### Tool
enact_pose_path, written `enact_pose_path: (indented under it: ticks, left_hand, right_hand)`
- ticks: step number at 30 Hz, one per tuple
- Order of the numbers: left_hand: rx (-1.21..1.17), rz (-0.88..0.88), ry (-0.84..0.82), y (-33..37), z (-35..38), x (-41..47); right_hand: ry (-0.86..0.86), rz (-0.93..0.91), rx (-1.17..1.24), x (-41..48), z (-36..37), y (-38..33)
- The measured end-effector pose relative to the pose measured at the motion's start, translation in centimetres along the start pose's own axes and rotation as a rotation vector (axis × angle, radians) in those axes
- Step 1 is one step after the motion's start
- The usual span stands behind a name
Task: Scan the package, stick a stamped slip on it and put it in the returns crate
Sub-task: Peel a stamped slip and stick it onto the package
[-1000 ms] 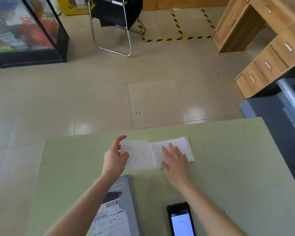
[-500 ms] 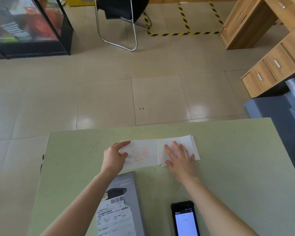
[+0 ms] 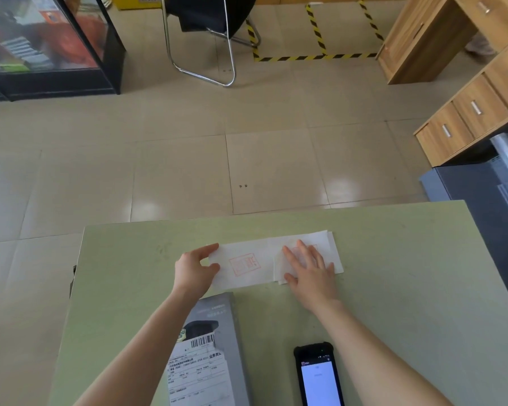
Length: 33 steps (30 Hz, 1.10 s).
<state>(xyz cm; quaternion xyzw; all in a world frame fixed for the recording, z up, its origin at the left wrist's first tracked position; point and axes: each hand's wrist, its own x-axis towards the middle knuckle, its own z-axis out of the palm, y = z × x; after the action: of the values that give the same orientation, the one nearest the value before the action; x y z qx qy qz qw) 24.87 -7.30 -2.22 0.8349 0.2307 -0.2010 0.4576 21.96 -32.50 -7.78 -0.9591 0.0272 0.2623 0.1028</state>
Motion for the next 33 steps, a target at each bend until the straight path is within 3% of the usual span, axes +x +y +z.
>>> enact_pose_path:
  ticks: [19,26,33]
  left_hand:
    - [-0.085,-0.103,-0.021,0.2,0.0,-0.3]
    - [0.076,0.083,0.021,0.0,0.4,-0.2]
    - [0.286,0.368,-0.054,0.2,0.9,-0.6]
  right_hand:
    - [-0.012,-0.007,0.008,-0.2,-0.6,-0.2]
    - [-0.032,-0.009,-0.019,-0.1,-1.7,-0.9]
    - [-0.074,0.009,-0.138,1.0,-2.9,-2.2]
